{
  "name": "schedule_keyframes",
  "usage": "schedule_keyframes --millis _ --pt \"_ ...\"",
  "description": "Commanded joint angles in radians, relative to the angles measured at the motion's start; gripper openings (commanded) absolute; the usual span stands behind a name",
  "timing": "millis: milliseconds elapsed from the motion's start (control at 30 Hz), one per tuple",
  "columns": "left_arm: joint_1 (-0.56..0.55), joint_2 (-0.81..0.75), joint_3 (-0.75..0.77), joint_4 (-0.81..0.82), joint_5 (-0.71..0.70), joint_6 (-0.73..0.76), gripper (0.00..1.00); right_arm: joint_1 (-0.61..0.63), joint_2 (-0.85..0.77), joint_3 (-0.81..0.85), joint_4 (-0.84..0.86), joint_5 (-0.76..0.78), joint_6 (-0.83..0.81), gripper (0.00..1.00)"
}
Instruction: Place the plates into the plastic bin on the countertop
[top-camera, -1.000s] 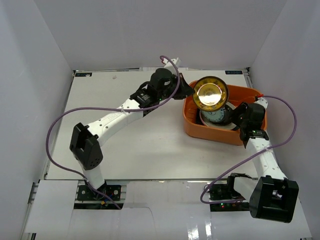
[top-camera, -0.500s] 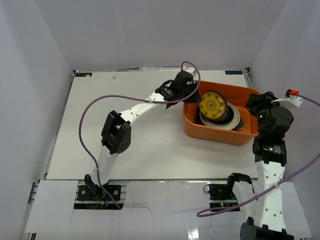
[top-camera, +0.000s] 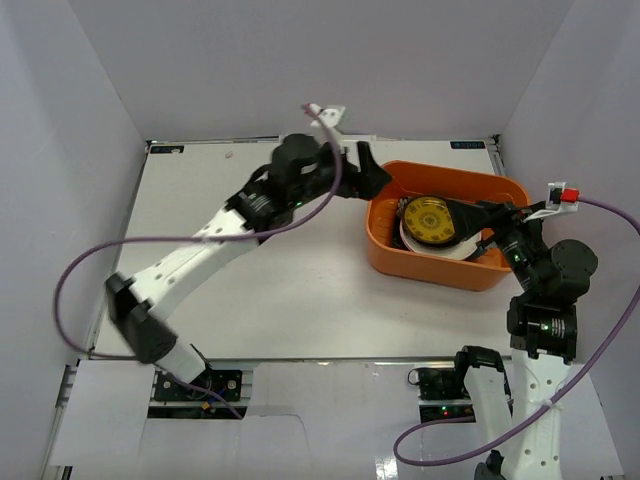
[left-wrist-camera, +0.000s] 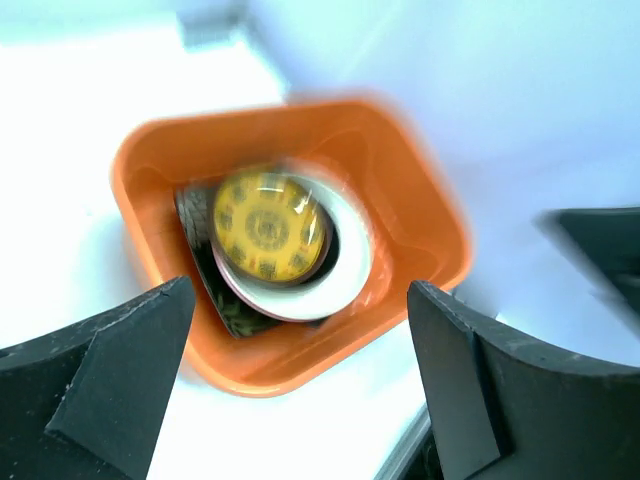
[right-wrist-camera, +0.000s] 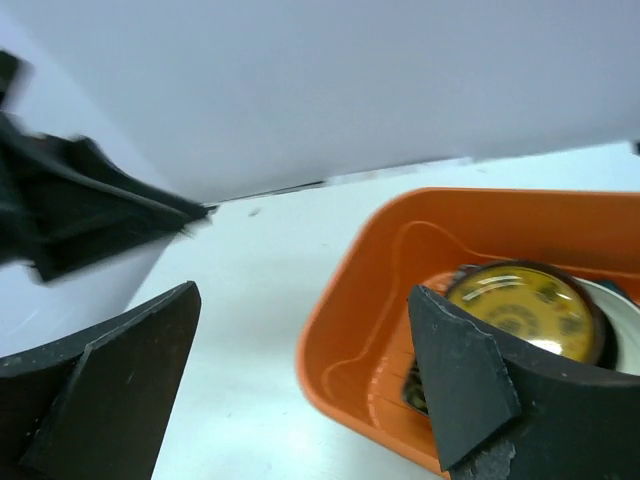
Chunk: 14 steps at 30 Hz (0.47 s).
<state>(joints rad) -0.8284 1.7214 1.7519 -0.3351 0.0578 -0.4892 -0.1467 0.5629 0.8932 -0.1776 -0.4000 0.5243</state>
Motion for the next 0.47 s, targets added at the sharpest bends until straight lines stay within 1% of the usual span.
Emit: schedule_keyframes --millis 0,33,67,100,133,167,200,233,267,333,433 --pt "-0.026 -0.360 -0.282 0.218 -0.101 0.112 0.98 -0.001 -0.049 -0.028 0.107 -0.237 0.034 0.90" --pt "-0.034 -0.485 -0.343 0.269 -0.107 0.103 0.98 -0.002 -0.063 -0.027 0.078 -0.241 0.023 0.90" --pt "-0.034 -0.543 -0.447 0.289 -0.110 0.109 0.98 -0.002 -0.067 -0.008 0.052 -0.231 0.001 0.90" --pt "-0.035 -0.592 -0.480 0.295 -0.122 0.109 0.98 -0.002 -0.069 0.004 0.024 -0.220 -0.003 0.90" --pt "-0.035 -0.673 -0.503 0.253 -0.140 0.101 0.98 -0.001 -0.075 0.019 -0.003 -0.205 -0.007 0.90" --pt "-0.034 -0.710 -0.521 0.223 -0.156 0.092 0.98 -0.001 -0.077 0.035 -0.031 -0.203 -0.010 0.90" --pt "-0.035 -0.750 -0.544 0.197 -0.168 0.087 0.98 -0.001 -0.080 0.056 -0.028 -0.214 -0.012 0.90" --pt "-0.035 -0.790 -0.602 0.177 -0.173 0.086 0.98 0.001 -0.080 0.067 -0.017 -0.232 -0.004 0.90" --pt "-0.035 -0.874 -0.633 0.177 -0.179 0.086 0.98 -0.001 -0.075 0.079 -0.008 -0.262 0.003 0.90" --pt "-0.035 -0.963 -0.683 0.162 -0.205 0.103 0.98 -0.001 -0.060 0.113 0.001 -0.292 0.035 0.90" --pt "-0.035 -0.997 -0.675 0.113 -0.234 0.121 0.98 -0.001 -0.067 0.076 0.088 -0.287 0.081 0.90"
